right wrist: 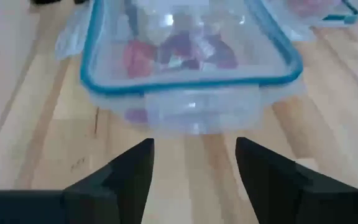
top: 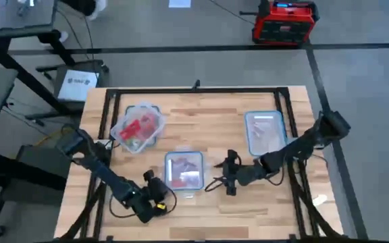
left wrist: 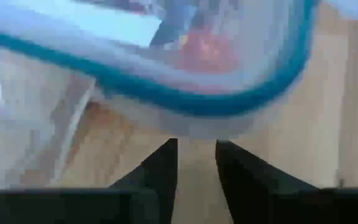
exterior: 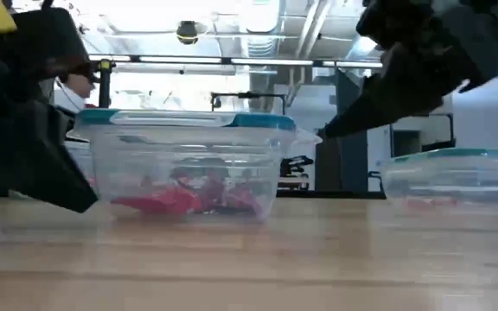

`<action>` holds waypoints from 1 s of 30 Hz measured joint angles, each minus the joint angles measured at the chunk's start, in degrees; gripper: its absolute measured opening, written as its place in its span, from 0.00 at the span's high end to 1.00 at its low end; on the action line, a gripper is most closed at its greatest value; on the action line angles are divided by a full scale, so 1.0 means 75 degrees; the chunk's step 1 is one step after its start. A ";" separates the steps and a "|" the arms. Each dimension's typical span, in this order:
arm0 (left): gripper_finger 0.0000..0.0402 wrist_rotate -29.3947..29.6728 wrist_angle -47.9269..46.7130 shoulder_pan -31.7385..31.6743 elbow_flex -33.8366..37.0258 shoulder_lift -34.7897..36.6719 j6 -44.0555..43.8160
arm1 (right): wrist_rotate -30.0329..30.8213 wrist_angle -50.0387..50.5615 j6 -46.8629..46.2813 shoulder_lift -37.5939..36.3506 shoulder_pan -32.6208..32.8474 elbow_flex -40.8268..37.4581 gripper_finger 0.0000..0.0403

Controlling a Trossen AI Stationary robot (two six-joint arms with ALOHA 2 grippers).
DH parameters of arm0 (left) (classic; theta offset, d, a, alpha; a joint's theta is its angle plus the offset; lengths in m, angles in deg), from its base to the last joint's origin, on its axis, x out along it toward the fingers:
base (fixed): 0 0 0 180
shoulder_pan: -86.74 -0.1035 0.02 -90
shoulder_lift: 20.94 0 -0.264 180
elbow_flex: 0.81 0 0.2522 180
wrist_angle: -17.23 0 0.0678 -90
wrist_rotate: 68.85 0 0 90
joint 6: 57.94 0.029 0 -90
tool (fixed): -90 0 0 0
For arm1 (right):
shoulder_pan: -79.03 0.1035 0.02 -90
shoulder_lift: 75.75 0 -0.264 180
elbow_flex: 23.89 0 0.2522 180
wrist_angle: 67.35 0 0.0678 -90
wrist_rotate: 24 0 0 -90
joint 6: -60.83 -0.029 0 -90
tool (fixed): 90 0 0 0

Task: Sort candy

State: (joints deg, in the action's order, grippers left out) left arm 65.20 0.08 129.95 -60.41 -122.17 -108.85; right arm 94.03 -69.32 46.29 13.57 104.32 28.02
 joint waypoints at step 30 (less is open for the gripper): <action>0.77 -0.0017 0.0599 -0.0135 -0.0003 0.0000 0.0623 | -0.0565 -0.0777 0.0936 0.0049 -0.0392 0.0003 0.47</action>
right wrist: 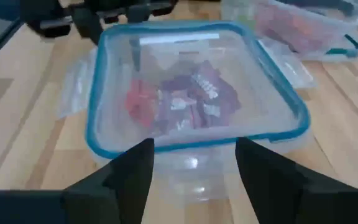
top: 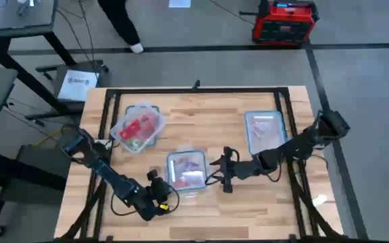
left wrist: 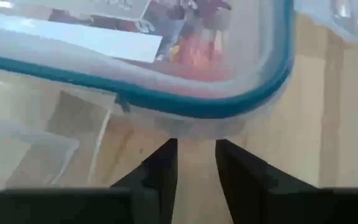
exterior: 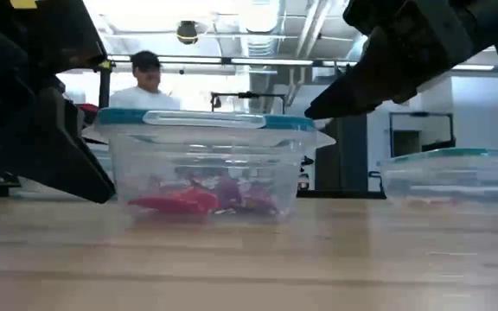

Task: Sort candy

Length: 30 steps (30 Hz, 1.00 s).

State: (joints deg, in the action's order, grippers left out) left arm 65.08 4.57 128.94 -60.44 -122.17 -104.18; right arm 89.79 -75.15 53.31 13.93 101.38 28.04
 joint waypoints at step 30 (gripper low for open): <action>0.77 -0.0044 -0.0065 0.0005 0.0009 -0.0002 -0.0048 | -0.0221 -0.0820 0.0566 0.0989 -0.0236 0.0504 0.47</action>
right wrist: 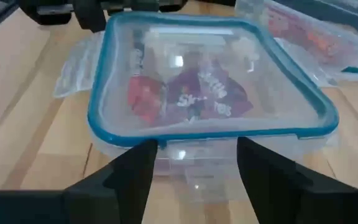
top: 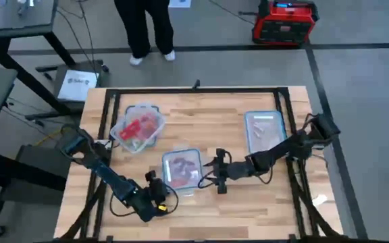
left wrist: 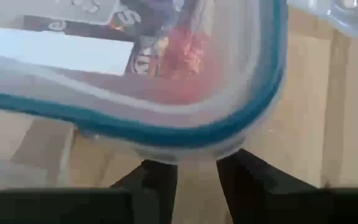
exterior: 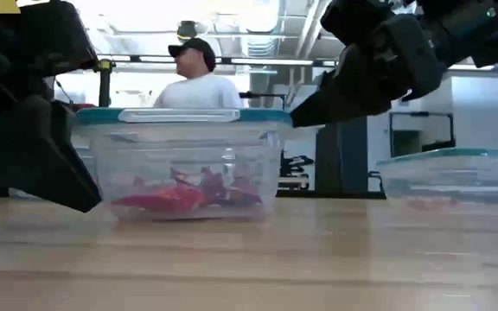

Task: Sort candy

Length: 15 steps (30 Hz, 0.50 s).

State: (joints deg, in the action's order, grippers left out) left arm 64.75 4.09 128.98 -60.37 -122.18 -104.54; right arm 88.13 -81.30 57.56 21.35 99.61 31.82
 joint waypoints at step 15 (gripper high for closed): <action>0.77 -0.1726 -0.0864 0.0070 -0.0315 0.0341 -0.0680 | -0.0202 0.1537 0.0021 -0.0917 0.0276 0.0017 0.47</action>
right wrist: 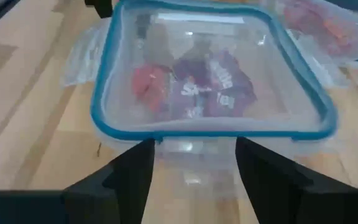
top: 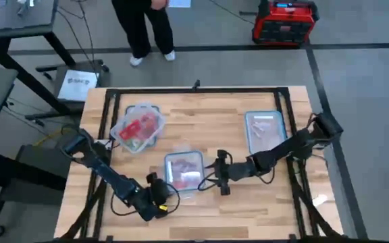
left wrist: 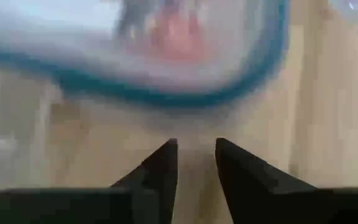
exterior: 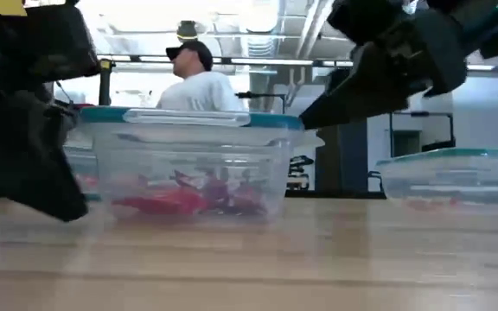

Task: Sort candy

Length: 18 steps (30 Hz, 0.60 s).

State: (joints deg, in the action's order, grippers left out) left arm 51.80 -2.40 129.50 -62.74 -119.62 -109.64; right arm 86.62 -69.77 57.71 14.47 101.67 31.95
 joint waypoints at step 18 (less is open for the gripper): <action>0.77 0.1653 -0.2115 -0.1332 -0.1360 0.2119 0.2167 | -0.0398 -0.2723 0.0014 0.0566 -0.0660 0.0080 0.47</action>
State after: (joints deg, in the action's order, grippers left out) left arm 64.20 -18.26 119.51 -72.94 -103.73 -93.39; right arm 83.64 -90.20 57.82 18.72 96.72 32.55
